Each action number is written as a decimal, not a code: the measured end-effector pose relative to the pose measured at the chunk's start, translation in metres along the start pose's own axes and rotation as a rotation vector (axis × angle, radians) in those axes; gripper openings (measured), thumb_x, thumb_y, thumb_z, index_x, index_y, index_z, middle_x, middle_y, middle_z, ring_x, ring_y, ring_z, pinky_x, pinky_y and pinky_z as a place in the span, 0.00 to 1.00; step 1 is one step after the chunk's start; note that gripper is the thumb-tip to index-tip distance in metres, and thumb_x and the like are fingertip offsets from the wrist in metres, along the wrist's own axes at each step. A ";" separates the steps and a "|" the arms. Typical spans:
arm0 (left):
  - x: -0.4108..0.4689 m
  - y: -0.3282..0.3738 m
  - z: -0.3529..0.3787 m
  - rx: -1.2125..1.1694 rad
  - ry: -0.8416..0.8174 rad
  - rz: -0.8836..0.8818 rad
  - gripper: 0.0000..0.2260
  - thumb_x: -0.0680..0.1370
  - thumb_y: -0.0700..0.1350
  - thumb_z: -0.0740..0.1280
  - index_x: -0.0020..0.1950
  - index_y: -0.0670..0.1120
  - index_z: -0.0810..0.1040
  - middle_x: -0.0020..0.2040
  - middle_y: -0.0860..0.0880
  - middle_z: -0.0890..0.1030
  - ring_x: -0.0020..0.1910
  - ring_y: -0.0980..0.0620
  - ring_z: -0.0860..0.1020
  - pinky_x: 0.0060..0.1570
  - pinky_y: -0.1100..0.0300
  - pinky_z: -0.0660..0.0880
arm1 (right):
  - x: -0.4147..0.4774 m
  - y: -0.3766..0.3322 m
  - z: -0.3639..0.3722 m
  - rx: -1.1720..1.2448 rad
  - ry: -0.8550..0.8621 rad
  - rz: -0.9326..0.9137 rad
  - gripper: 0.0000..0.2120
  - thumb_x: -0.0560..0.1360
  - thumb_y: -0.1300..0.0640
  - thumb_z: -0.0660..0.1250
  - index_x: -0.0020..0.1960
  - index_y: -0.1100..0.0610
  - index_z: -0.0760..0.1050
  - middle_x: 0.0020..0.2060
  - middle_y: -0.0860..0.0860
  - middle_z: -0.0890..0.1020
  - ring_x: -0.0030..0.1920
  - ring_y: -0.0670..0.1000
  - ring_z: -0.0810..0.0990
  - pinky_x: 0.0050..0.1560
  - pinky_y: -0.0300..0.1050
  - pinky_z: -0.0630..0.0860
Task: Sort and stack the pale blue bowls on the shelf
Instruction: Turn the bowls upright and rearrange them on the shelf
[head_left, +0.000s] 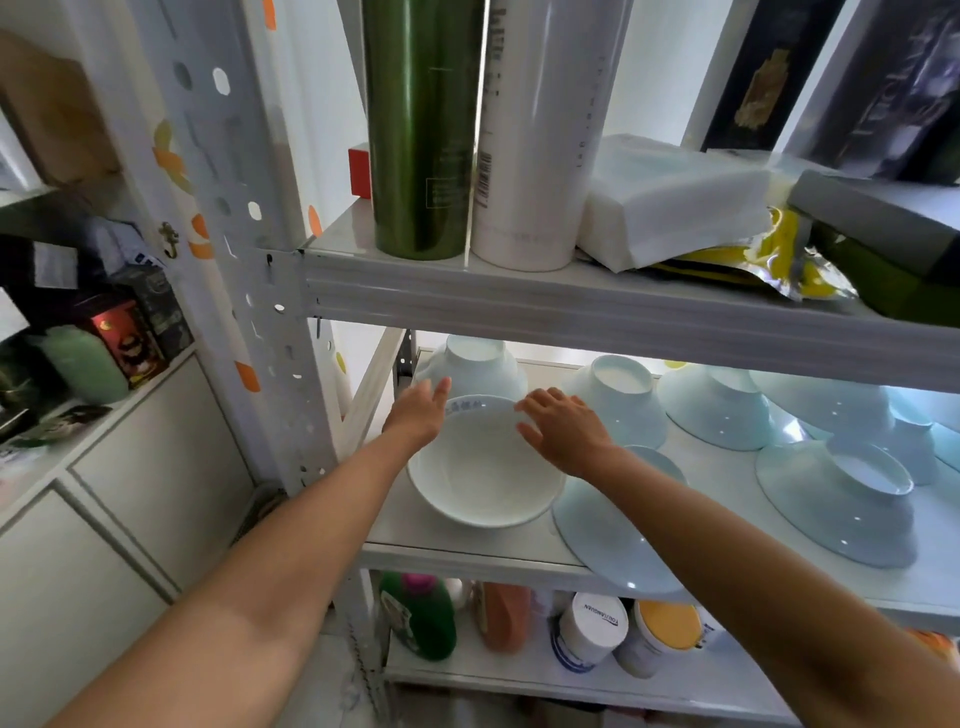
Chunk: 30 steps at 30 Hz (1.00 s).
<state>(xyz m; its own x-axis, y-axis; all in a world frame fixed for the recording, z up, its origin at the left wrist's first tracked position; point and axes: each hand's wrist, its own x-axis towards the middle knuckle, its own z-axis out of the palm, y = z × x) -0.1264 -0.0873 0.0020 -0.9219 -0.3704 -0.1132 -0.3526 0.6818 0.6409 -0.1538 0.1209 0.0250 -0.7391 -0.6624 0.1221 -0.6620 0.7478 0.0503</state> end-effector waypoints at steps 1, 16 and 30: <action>0.002 0.004 -0.001 -0.002 -0.012 0.019 0.27 0.82 0.58 0.46 0.70 0.41 0.67 0.68 0.39 0.71 0.67 0.41 0.70 0.65 0.49 0.67 | 0.004 -0.001 0.001 0.012 -0.034 0.036 0.19 0.81 0.49 0.52 0.69 0.54 0.67 0.68 0.52 0.71 0.67 0.53 0.70 0.66 0.50 0.68; 0.062 0.021 0.000 0.452 -0.128 0.149 0.20 0.83 0.49 0.47 0.72 0.46 0.63 0.79 0.45 0.47 0.76 0.41 0.54 0.73 0.45 0.58 | 0.056 0.020 -0.002 -0.062 -0.250 0.092 0.24 0.81 0.44 0.50 0.74 0.52 0.61 0.74 0.51 0.64 0.74 0.55 0.61 0.71 0.57 0.62; 0.067 0.049 0.021 0.620 0.010 0.273 0.20 0.74 0.35 0.66 0.65 0.41 0.69 0.67 0.42 0.72 0.65 0.40 0.72 0.59 0.51 0.71 | 0.056 0.011 0.005 0.011 -0.353 0.146 0.25 0.81 0.42 0.48 0.75 0.51 0.59 0.75 0.50 0.62 0.74 0.53 0.59 0.70 0.56 0.62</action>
<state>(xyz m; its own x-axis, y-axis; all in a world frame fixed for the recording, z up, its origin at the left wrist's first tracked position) -0.2085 -0.0654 0.0098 -0.9905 -0.1377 0.0000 -0.1371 0.9864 0.0910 -0.2029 0.0913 0.0276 -0.8222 -0.5243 -0.2216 -0.5460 0.8365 0.0468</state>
